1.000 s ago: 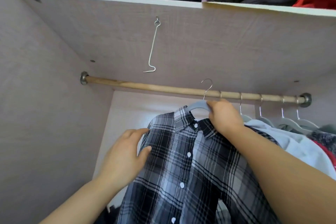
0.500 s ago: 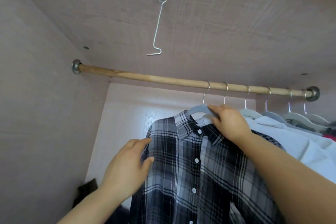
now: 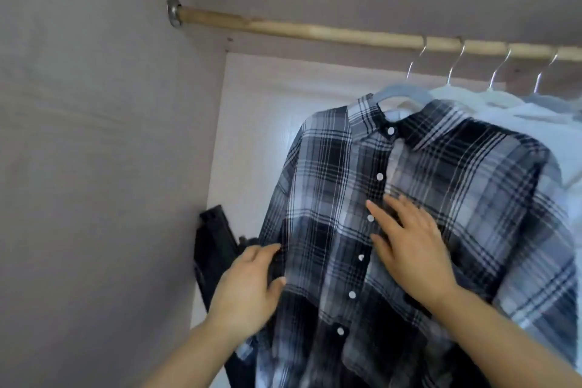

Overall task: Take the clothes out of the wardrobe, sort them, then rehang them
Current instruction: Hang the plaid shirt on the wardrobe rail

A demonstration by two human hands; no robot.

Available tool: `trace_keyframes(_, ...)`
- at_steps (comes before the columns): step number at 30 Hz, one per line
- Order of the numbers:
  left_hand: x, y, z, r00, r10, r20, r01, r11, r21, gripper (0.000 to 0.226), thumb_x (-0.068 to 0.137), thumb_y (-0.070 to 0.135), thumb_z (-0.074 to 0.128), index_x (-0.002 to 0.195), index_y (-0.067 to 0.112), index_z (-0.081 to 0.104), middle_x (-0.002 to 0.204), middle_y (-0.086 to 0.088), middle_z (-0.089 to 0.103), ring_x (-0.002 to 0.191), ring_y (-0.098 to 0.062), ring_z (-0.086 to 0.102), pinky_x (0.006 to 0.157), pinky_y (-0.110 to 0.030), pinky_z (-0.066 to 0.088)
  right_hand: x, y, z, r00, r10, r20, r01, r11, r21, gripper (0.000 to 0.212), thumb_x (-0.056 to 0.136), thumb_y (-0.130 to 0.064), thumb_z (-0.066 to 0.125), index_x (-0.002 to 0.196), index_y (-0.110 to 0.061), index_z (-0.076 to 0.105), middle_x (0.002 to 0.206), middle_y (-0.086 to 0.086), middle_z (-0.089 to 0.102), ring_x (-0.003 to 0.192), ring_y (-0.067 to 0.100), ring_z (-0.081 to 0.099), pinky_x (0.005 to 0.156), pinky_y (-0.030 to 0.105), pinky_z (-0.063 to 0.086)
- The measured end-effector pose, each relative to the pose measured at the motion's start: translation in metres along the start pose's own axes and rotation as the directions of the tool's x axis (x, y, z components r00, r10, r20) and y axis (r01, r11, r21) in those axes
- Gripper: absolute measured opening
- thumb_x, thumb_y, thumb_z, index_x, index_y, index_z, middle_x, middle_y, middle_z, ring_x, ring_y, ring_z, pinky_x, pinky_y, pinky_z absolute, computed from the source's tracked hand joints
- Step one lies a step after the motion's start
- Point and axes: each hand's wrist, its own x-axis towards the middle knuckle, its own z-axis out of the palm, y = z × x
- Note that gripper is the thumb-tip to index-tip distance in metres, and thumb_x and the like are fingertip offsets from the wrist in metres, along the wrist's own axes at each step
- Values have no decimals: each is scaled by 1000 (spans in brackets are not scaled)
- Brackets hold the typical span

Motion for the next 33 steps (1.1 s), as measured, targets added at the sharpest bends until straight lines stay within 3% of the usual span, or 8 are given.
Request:
trace_keyframes(5, -97, -62, 41, 938, -259, 232, 231, 963, 140, 59, 92, 35, 50, 144, 23, 25, 140, 1, 36, 121, -20, 45, 102, -30, 37, -119, -93, 49, 923, -84, 375, -6, 972, 233, 59, 68, -31, 80, 122, -16, 60, 118, 9, 63, 107, 31, 62, 87, 48, 49)
trace_keyframes(9, -194, -98, 56, 846, -391, 363, 322, 916, 238, 59, 94, 36, 46, 145, 21, 21, 144, -2, 33, 129, -19, 34, 106, -23, 25, -203, -163, 64, 745, -142, 652, -190, 892, 411, 55, 91, -36, 54, 141, -20, 37, 143, 3, 38, 131, 24, 38, 106, 37, 33)
trace_keyframes(12, -270, -113, 61, 734, -517, 441, 428, 855, 292, 59, 94, 37, 45, 145, 21, 22, 144, -3, 33, 129, -21, 35, 106, -29, 29, -264, -206, 64, 621, -263, 738, -238, 834, 498, 54, 98, -38, 38, 147, -24, 19, 152, -4, 21, 140, 15, 17, 114, 29, 17)
trace_keyframes(15, -346, -119, 60, 576, -677, 459, 588, 733, 343, 54, 91, 34, 48, 141, 24, 31, 137, -3, 41, 122, -22, 43, 101, -35, 38, -315, -243, 59, 480, -407, 777, -258, 782, 568, 55, 97, -41, 38, 146, -24, 22, 152, -5, 24, 140, 14, 19, 114, 29, 19)
trace_keyframes(24, -517, -41, 15, 61, -990, 126, 902, 108, 417, 59, 92, 36, 48, 144, 24, 22, 144, -2, 32, 132, -23, 34, 107, -34, 31, -399, -315, 8, 185, -879, 439, 13, 449, 893, 51, 87, -31, 57, 135, -18, 45, 132, 1, 48, 122, 20, 47, 102, 28, 37)
trace_keyframes(27, -565, 4, -3, -112, -993, -24, 920, -113, 376, 60, 91, 38, 49, 144, 25, 23, 143, 0, 35, 129, -23, 38, 103, -34, 35, -426, -339, -14, 140, -957, 255, 89, 269, 959, 44, 64, -29, 75, 104, -13, 66, 99, 4, 65, 87, 27, 66, 73, 35, 54)
trace_keyframes(30, -607, 49, -25, -252, -956, -152, 912, -287, 292, 57, 92, 36, 49, 143, 24, 26, 141, -2, 37, 128, -24, 39, 101, -35, 37, -442, -363, -61, 5, -993, 118, 153, 117, 981, 50, 83, -29, 63, 129, -14, 52, 125, 4, 55, 116, 26, 54, 96, 32, 42)
trace_keyframes(33, -650, 97, -47, -395, -883, -254, 879, -444, 175, 56, 93, 36, 48, 143, 23, 26, 143, -1, 35, 129, -23, 38, 102, -37, 38, -457, -389, -117, -55, -996, -66, 225, -77, 971, 56, 69, -33, 78, 119, -14, 62, 112, 3, 62, 101, 25, 63, 84, 32, 50)
